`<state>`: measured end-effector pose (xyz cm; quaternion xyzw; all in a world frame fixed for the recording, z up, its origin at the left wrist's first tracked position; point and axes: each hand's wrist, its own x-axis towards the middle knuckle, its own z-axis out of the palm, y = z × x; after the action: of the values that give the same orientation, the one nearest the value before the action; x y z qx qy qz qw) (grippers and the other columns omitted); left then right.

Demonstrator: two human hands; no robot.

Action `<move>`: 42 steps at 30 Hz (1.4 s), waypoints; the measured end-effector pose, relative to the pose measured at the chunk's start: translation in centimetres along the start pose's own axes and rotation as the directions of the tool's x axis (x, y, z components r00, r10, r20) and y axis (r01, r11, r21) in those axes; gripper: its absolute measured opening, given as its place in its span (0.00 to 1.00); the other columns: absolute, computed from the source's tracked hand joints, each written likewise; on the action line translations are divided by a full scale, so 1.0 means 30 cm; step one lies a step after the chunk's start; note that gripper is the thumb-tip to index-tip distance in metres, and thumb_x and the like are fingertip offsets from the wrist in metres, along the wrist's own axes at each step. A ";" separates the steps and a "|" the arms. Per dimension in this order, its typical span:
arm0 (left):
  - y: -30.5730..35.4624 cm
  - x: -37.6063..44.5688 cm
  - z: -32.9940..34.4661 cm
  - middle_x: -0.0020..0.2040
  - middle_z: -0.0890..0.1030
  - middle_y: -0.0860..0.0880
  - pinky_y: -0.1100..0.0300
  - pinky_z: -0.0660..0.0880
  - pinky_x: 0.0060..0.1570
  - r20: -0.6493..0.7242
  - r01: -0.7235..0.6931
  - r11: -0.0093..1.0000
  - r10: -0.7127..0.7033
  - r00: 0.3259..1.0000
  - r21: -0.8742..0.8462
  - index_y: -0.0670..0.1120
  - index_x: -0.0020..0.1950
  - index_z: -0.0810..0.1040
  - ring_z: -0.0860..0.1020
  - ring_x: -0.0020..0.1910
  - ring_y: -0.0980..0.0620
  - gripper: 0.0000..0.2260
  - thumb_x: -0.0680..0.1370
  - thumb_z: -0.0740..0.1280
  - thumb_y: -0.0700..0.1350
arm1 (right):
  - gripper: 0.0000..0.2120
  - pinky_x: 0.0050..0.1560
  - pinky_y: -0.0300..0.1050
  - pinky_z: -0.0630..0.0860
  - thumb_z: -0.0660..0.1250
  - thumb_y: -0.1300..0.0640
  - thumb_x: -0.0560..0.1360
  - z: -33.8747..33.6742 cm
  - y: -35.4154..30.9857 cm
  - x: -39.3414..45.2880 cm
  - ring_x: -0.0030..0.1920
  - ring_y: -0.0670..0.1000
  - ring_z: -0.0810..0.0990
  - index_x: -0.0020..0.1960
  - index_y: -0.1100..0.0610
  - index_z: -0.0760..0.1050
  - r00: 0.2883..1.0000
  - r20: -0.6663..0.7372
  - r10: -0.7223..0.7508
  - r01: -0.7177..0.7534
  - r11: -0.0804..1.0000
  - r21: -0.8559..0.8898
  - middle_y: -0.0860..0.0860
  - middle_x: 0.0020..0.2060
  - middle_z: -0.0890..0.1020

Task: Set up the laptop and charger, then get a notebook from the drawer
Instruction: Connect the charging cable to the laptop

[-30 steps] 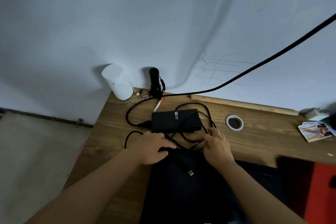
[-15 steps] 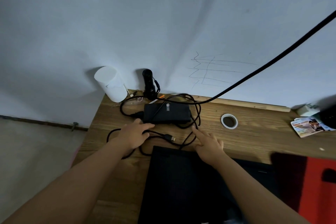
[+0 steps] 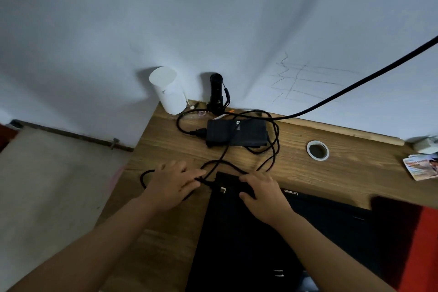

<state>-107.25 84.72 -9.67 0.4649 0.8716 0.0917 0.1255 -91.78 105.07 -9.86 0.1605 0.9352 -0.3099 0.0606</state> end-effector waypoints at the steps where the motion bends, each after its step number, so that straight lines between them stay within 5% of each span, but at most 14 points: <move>1: 0.009 -0.019 0.002 0.43 0.75 0.51 0.52 0.65 0.46 -0.010 0.000 1.000 0.000 1.000 0.006 0.57 0.59 0.76 0.73 0.43 0.48 0.24 0.75 0.47 0.63 | 0.19 0.66 0.48 0.64 0.65 0.52 0.73 0.009 -0.013 -0.003 0.63 0.51 0.68 0.64 0.51 0.70 1.000 0.018 -0.015 0.015 1.000 0.011 0.49 0.61 0.75; 4: 0.030 -0.056 0.010 0.46 0.81 0.49 0.41 0.66 0.59 -0.067 -0.022 1.000 0.022 0.998 0.008 0.51 0.50 0.80 0.78 0.46 0.46 0.19 0.77 0.53 0.58 | 0.18 0.65 0.48 0.65 0.66 0.50 0.73 0.030 -0.054 -0.005 0.63 0.49 0.68 0.62 0.50 0.72 0.997 0.051 -0.060 0.057 0.997 0.047 0.48 0.60 0.75; 7: 0.061 -0.095 0.025 0.54 0.81 0.51 0.37 0.50 0.69 -0.045 -0.025 1.000 0.026 0.999 0.004 0.52 0.55 0.77 0.77 0.55 0.50 0.10 0.78 0.60 0.49 | 0.09 0.63 0.50 0.65 0.66 0.51 0.73 0.050 -0.093 0.002 0.61 0.49 0.68 0.52 0.49 0.77 0.995 0.064 -0.078 0.074 0.995 0.067 0.47 0.57 0.75; 13: 0.138 -0.129 0.076 0.57 0.77 0.49 0.43 0.45 0.71 -0.010 -0.104 0.994 0.105 0.994 0.021 0.51 0.65 0.69 0.72 0.60 0.49 0.17 0.76 0.62 0.51 | 0.07 0.61 0.47 0.58 0.63 0.52 0.74 0.095 -0.124 0.004 0.63 0.49 0.62 0.49 0.51 0.78 0.986 0.115 -0.119 0.123 0.992 -0.028 0.47 0.58 0.72; 18: 0.102 -0.115 0.090 0.48 0.81 0.48 0.51 0.65 0.56 -0.085 -0.151 0.986 0.144 0.986 -0.072 0.50 0.54 0.76 0.79 0.49 0.47 0.10 0.74 0.66 0.48 | 0.06 0.63 0.46 0.54 0.63 0.49 0.74 0.094 -0.129 0.014 0.65 0.48 0.59 0.48 0.49 0.75 0.984 0.150 -0.096 0.095 0.995 0.020 0.46 0.61 0.69; 23: 0.008 -0.089 0.096 0.53 0.79 0.50 0.56 0.57 0.57 -0.050 -0.073 0.985 0.066 0.997 -0.159 0.52 0.56 0.75 0.75 0.54 0.50 0.09 0.76 0.63 0.50 | 0.26 0.68 0.53 0.53 0.66 0.51 0.71 0.071 -0.102 0.054 0.69 0.51 0.57 0.67 0.48 0.62 0.986 0.153 0.059 -0.061 0.998 0.009 0.48 0.68 0.65; 26: -0.025 -0.074 0.103 0.54 0.75 0.51 0.58 0.54 0.59 0.031 -0.059 0.980 0.066 0.997 -0.188 0.54 0.58 0.73 0.71 0.55 0.51 0.11 0.77 0.61 0.52 | 0.30 0.70 0.55 0.51 0.65 0.49 0.72 0.069 -0.089 0.082 0.71 0.52 0.57 0.71 0.49 0.58 0.972 0.194 0.130 -0.127 0.992 -0.026 0.49 0.70 0.64; 36: -0.030 -0.038 0.134 0.55 0.75 0.52 0.56 0.55 0.62 0.064 0.041 0.942 -0.021 0.998 -0.333 0.53 0.59 0.74 0.71 0.55 0.54 0.12 0.77 0.62 0.51 | 0.26 0.67 0.55 0.63 0.65 0.49 0.72 0.069 -0.125 0.167 0.67 0.58 0.62 0.68 0.52 0.65 0.955 0.228 0.187 -0.183 0.982 -0.041 0.55 0.65 0.69; 42: -0.006 -0.009 0.151 0.56 0.72 0.49 0.55 0.61 0.57 0.021 0.065 0.965 -0.062 0.998 -0.254 0.51 0.61 0.74 0.70 0.56 0.52 0.14 0.77 0.62 0.52 | 0.26 0.67 0.55 0.62 0.66 0.49 0.72 0.068 -0.120 0.156 0.68 0.57 0.60 0.68 0.51 0.65 0.955 0.228 0.191 -0.197 0.980 0.005 0.54 0.66 0.67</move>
<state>-105.87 84.57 -14.00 0.4173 0.8663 0.1956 0.1926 -97.39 102.34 -10.48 0.2160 0.8975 -0.3316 0.1945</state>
